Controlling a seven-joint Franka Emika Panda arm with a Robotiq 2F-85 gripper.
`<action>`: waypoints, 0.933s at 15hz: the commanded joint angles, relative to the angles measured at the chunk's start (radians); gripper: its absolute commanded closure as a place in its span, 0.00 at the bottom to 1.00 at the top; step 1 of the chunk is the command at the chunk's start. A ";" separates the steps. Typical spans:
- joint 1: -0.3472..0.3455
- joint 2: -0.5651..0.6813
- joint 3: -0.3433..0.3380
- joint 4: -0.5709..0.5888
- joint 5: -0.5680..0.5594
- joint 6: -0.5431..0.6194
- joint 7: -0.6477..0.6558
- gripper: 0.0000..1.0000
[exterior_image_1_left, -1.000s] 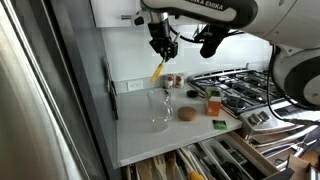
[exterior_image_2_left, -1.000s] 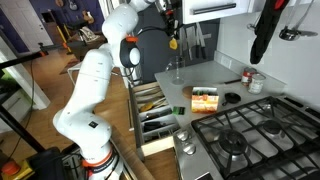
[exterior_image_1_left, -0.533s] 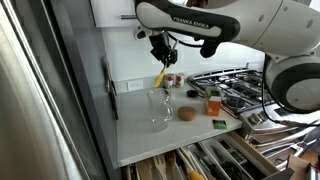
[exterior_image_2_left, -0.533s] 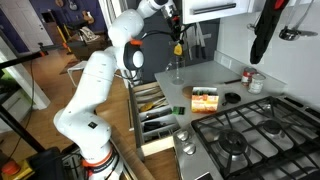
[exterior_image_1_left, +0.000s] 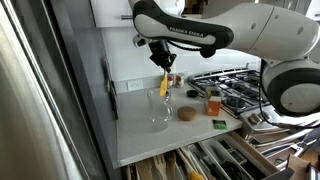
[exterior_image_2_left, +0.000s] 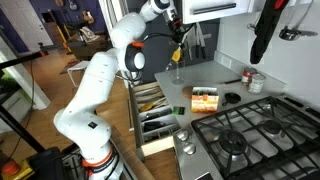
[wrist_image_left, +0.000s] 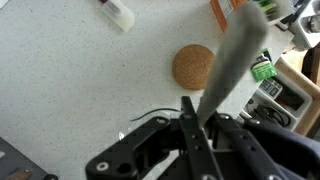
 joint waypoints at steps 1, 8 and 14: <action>0.003 -0.015 -0.006 0.002 -0.005 0.003 -0.047 0.54; 0.004 -0.073 -0.004 -0.020 0.008 -0.026 -0.037 0.02; -0.056 -0.178 0.050 -0.027 0.144 -0.304 0.080 0.00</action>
